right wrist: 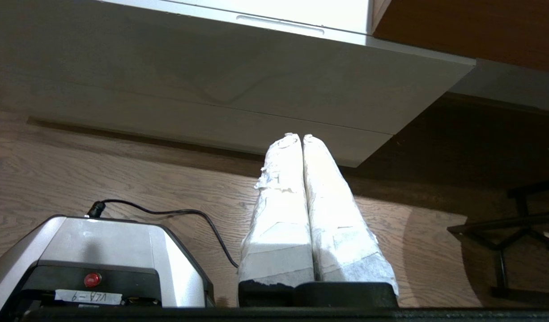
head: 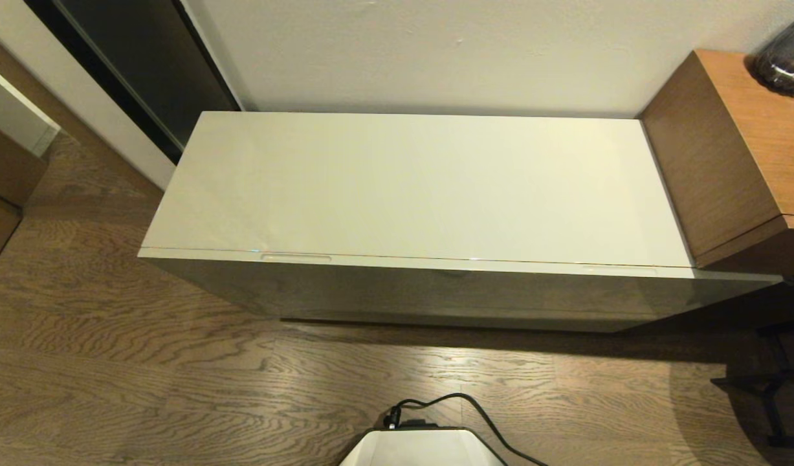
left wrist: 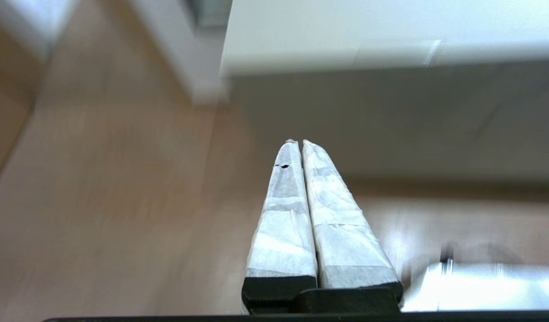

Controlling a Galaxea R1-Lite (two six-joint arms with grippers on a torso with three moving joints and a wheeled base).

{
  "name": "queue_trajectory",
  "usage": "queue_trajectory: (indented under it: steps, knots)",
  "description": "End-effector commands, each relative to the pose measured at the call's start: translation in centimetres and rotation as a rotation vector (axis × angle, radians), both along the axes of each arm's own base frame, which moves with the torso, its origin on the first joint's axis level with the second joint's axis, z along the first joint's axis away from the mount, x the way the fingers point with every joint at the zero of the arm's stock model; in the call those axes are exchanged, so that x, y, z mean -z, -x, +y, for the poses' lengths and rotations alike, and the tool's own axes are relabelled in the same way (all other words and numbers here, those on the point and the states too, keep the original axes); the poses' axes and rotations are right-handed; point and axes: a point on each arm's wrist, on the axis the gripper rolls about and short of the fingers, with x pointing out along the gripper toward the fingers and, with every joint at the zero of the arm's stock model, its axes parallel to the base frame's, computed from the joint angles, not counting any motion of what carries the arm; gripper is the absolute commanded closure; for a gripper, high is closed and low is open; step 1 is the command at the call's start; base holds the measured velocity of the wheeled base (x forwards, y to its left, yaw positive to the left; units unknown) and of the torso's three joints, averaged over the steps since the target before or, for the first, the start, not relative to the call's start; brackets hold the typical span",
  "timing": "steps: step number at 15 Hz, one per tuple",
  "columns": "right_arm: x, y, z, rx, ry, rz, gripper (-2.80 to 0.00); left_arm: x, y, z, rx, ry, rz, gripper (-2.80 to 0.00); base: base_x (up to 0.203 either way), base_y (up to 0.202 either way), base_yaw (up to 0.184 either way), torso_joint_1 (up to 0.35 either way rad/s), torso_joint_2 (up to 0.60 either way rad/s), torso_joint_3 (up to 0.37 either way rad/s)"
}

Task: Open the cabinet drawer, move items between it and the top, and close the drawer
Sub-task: Open the drawer

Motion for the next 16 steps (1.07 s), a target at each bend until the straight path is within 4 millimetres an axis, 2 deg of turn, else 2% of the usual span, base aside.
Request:
queue_trajectory:
  steps: [1, 3, 16]
  knots:
    - [0.0, 0.0, 0.0, -0.001, 0.001, 0.001, 0.00, 1.6, -0.5, -0.1, 0.042, 0.024, 0.102, 0.00, 0.000, 0.000, 0.000, 0.000, 0.00, 0.000]
    - [0.0, 0.0, 0.0, -0.001, 0.001, 0.001, 0.00, 2.7, -0.5, -0.2, 0.092, 0.115, 0.213, 0.00, 0.000, 0.000, 0.000, 0.000, 0.00, 0.000]
    - [0.0, 0.0, 0.0, -0.001, 0.001, 0.001, 0.00, 2.8, -0.6, -0.2, 0.100, 0.126, 0.209, 0.00, 0.000, 0.000, 0.000, 0.000, 0.00, 0.000]
